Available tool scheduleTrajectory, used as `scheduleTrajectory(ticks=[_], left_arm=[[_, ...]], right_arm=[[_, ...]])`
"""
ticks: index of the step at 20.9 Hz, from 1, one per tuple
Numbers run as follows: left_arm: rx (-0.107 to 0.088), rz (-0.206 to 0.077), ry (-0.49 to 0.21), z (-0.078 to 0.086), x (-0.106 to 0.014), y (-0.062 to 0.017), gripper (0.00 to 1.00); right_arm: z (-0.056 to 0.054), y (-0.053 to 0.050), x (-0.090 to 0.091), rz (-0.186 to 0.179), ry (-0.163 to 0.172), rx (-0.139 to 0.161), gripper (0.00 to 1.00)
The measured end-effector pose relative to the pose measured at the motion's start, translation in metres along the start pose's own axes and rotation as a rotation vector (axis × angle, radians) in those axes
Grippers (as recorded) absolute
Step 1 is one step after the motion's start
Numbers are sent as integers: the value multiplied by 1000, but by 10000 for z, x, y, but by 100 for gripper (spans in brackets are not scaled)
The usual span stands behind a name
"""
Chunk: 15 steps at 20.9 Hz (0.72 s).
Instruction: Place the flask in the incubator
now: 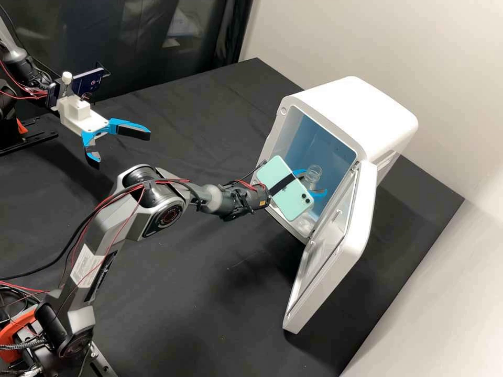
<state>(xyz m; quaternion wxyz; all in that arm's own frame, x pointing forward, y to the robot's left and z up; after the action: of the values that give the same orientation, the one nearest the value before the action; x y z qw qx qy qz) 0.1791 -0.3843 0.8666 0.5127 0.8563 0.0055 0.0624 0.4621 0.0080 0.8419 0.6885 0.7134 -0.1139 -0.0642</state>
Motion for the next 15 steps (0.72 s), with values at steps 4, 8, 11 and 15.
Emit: scheduleTrajectory(ticks=[4, 8, 11, 15], left_arm=[[0, 4, -3, 5, 10, 8, 100], [-4, 11, -8, 22, 29, 17, 100], [-4, 11, -8, 22, 30, 17, 100], [-9, 5, -5, 15, 34, 5, 100]], right_arm=[[-91, -68, 170, -22, -31, -4, 0], [-129, -137, 332, -42, -61, -20, 0], [-144, -186, 432, -53, -79, -26, 0], [-176, -231, 509, -66, -95, -31, 0]])
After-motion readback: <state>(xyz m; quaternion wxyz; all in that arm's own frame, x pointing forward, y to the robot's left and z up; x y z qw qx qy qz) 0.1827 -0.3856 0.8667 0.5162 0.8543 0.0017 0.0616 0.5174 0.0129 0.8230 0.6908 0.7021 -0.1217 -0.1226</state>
